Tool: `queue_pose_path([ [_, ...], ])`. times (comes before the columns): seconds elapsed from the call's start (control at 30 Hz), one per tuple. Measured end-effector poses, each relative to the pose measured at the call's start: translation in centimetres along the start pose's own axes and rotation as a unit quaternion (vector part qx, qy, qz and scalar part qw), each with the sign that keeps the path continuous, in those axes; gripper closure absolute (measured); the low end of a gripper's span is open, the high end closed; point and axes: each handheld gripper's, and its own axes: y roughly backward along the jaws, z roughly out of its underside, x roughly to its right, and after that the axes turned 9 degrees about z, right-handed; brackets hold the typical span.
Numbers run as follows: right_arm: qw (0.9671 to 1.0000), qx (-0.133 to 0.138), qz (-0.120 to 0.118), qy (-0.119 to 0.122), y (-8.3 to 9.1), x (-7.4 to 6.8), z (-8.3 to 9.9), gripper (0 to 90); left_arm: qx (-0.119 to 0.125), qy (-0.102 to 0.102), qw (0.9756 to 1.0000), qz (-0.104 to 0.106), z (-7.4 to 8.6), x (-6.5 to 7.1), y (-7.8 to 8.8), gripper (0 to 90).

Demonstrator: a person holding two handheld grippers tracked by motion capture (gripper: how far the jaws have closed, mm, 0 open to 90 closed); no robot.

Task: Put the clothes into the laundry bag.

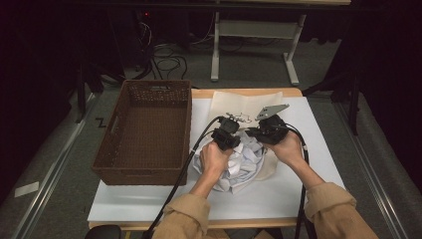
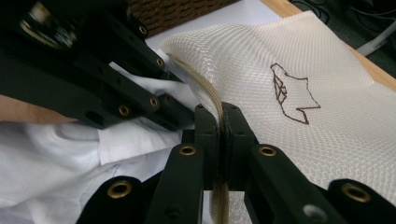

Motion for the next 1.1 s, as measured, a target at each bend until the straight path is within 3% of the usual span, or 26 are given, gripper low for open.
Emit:
queue_pose_path([
  [0.1, 1.0, -0.002, -0.001, 0.005, -0.1, 0.1, 0.1, 87.2, -0.005, -0.008, 0.9999, 0.01, 0.1, 0.2, -0.1, 74.7],
  [0.23, 1.0, -0.003, 0.0, -0.002, -0.2, 0.4, 0.2, 87.1, -0.016, -0.003, 0.9992, 0.038, 0.1, 0.1, 1.7, 52.7],
  [0.4, 1.0, 0.0, 0.001, 0.003, -0.3, 0.3, 0.2, 87.1, -0.034, -0.009, 0.9984, 0.045, 1.0, 0.5, 3.9, 39.7],
  [0.53, 1.0, 0.0, 0.003, 0.008, -0.5, 0.2, 0.1, 87.1, -0.062, -0.017, 0.997, 0.045, 1.6, 0.6, 4.3, 34.1],
  [0.6, 1.0, -0.002, 0.004, 0.008, -0.5, 0.1, 0.0, 87.1, -0.071, -0.015, 0.9967, 0.037, 2.2, 0.3, 3.7, 33.3],
  [0.7, 1.0, -0.006, 0.004, 0.007, -0.5, -0.1, -0.1, 87.1, -0.086, 0.001, 0.9954, 0.043, 2.8, -0.2, 2.1, 35.0],
  [0.8, 0.9999, -0.006, 0.003, 0.008, -0.3, -0.1, 0.0, 87.1, -0.091, 0.006, 0.9949, 0.043, 3.3, -0.4, 0.7, 42.8],
  [0.97, 1.0, -0.009, 0.003, 0.002, -0.5, 0.0, 0.1, 87.1, -0.112, -0.016, 0.9929, 0.037, 3.7, -0.3, -0.5, 63.3],
  [1.1, 0.9999, -0.005, 0.002, 0.011, -0.5, -0.3, -0.1, 87.1, -0.104, -0.011, 0.9937, 0.041, 3.6, -0.4, -0.5, 76.6],
])
